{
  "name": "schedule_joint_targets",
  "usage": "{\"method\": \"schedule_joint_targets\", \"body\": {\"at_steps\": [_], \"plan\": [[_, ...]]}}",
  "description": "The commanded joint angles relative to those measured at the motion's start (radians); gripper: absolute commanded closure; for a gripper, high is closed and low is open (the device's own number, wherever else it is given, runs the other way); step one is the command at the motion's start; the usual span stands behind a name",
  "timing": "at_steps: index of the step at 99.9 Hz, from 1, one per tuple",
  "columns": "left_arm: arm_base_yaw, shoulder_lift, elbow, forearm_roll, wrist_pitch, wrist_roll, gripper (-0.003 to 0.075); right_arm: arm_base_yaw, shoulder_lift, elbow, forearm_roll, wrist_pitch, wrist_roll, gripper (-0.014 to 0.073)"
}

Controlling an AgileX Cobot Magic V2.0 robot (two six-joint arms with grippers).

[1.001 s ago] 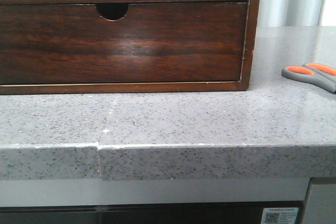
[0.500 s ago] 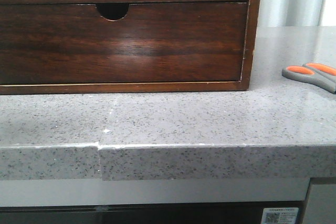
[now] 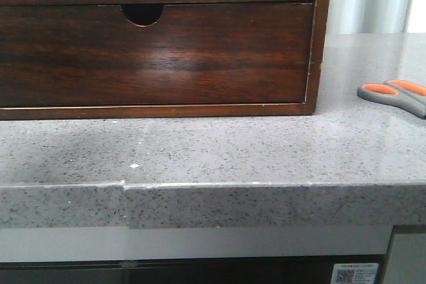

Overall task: Put scissors in drawer with both arms
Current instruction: 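Grasp the white drawer handle with the left gripper and pull it open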

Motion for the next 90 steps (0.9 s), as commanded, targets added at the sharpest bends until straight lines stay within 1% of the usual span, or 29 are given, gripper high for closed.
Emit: {"method": "schedule_joint_targets", "body": {"at_steps": [1,9,31,36,43,44,46,47,50,55,59,90], "plan": [[-0.029,0.03,-0.061,0.044,0.05,-0.003,0.0344,-0.003,0.015,-0.037,0.002,-0.069,-0.005,0.0655],[-0.041,0.064,-0.085,0.082,0.091,-0.003,0.0353,-0.003,0.015,-0.037,0.002,-0.069,-0.005,0.0655],[-0.041,0.119,-0.121,0.082,0.091,-0.003,0.0356,-0.003,0.015,-0.037,0.003,-0.062,-0.002,0.0655],[-0.041,0.119,-0.121,0.082,0.091,-0.003,0.038,-0.003,0.015,-0.037,0.004,-0.062,-0.002,0.0655],[-0.041,0.119,-0.121,0.082,0.091,-0.003,0.0474,-0.003,0.015,-0.037,0.004,-0.056,-0.002,0.0655],[-0.041,0.119,-0.121,0.082,0.091,-0.003,0.0524,-0.003,0.015,-0.037,0.004,-0.05,-0.002,0.0655],[-0.041,0.119,-0.121,0.082,0.091,-0.003,0.0536,-0.003,0.015,-0.037,0.004,-0.046,-0.002,0.0655],[-0.041,0.119,-0.121,0.082,0.091,-0.003,0.0562,-0.003,0.015,-0.037,0.004,-0.046,-0.002,0.0655],[-0.041,0.119,-0.121,0.082,0.091,-0.003,0.06,-0.003,0.015,-0.037,0.004,-0.038,-0.002,0.0655],[-0.041,0.119,-0.121,0.082,0.091,-0.003,0.0696,-0.003,0.015,-0.037,0.004,-0.027,-0.002,0.0655],[-0.041,0.119,-0.121,0.082,0.091,-0.003,0.0745,-0.003,0.015,-0.037,0.004,-0.025,-0.002,0.0655],[-0.041,0.119,-0.121,0.08,0.091,-0.007,0.0742,-0.003,0.015,-0.037,0.004,-0.023,-0.002,0.0655]]}}
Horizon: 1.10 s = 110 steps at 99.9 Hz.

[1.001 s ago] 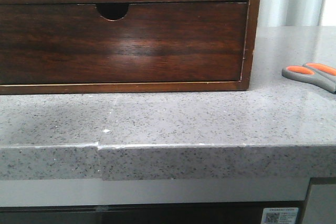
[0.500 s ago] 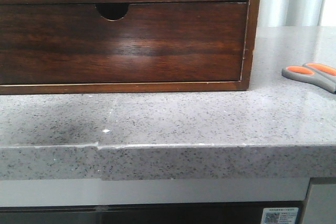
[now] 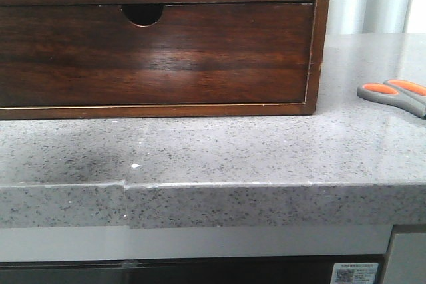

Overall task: Put scissors in drawer with both arms
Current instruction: 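Grasp the white drawer handle with the left gripper and pull it open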

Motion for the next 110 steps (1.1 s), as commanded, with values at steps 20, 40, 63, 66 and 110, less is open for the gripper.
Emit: {"method": "schedule_joint_targets", "body": {"at_steps": [20,40,63,66,110], "plan": [[-0.009,-0.015,-0.032,0.0,-0.001,0.008,0.0742,0.018,0.015,-0.037,0.002,-0.067,-0.002,0.0655],[-0.009,-0.02,-0.024,-0.063,-0.008,0.008,0.0742,0.075,0.015,-0.037,0.002,-0.064,-0.002,0.0655],[-0.009,-0.105,0.021,-0.063,-0.031,0.008,0.0742,0.087,0.015,-0.036,0.002,-0.061,-0.002,0.0655],[-0.009,-0.119,0.027,-0.063,-0.038,0.008,0.0742,0.087,0.015,-0.036,0.002,-0.061,-0.002,0.0655],[-0.009,-0.368,0.161,-0.067,-0.156,0.008,0.0742,0.087,0.015,-0.036,0.002,-0.058,-0.002,0.0655]]}}
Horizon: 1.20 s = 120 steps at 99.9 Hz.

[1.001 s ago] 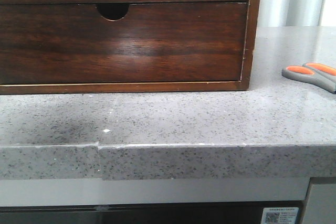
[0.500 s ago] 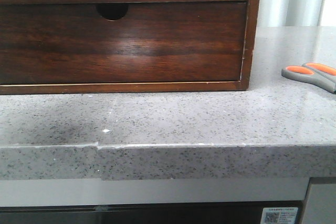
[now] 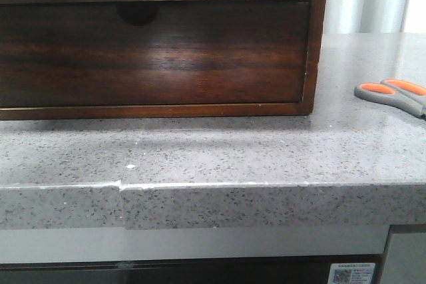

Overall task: Put scissors in drawer with both arms
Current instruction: 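Grasp the white drawer handle with the left gripper and pull it open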

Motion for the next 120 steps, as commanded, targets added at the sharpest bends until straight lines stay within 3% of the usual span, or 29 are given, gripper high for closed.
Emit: {"method": "schedule_joint_targets", "body": {"at_steps": [1,26,57,97,107,120], "plan": [[-0.005,-0.094,-0.019,-0.043,-0.074,-0.012,0.0742,-0.001,0.015,-0.036,0.002,-0.065,-0.004,0.0655],[-0.005,-0.201,0.07,-0.043,-0.144,-0.012,0.0742,-0.001,0.015,-0.036,0.002,-0.064,-0.004,0.0655],[-0.005,-0.249,0.107,-0.043,-0.345,-0.012,0.0742,-0.001,0.015,-0.036,0.002,-0.064,-0.004,0.0655],[-0.005,-0.249,0.107,-0.043,-0.309,-0.012,0.0737,-0.001,0.015,-0.036,0.002,-0.064,-0.004,0.0655],[-0.005,-0.249,0.107,-0.043,-0.32,-0.012,0.0666,-0.001,0.015,-0.036,0.002,-0.064,-0.004,0.0655],[-0.005,-0.249,0.107,-0.043,-0.366,-0.012,0.0477,-0.001,0.015,-0.036,0.002,-0.064,-0.004,0.0655]]}}
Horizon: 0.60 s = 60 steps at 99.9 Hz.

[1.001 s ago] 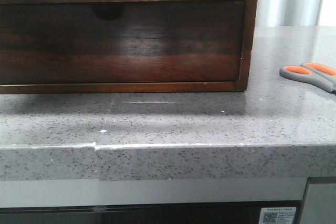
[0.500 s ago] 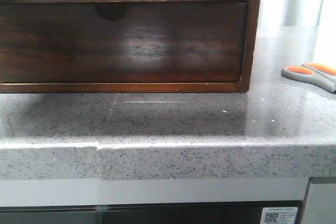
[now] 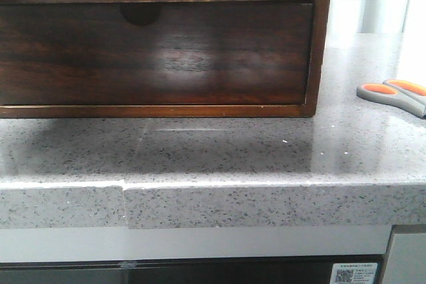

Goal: Put scissors in drawer with both arms

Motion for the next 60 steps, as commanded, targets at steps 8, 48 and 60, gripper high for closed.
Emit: {"method": "schedule_joint_targets", "body": {"at_steps": [8,48,60], "plan": [[-0.005,-0.012,-0.042,-0.058,-0.12,-0.027,0.0393,-0.001,0.015,-0.036,0.002,-0.067,-0.004,0.0655],[-0.005,-0.012,-0.042,-0.106,-0.179,-0.027,0.0367,-0.001,0.015,-0.036,0.002,-0.067,-0.004,0.0655],[-0.005,-0.015,-0.044,-0.184,-0.2,-0.027,0.0367,-0.001,0.015,-0.036,0.002,-0.067,-0.004,0.0655]]}}
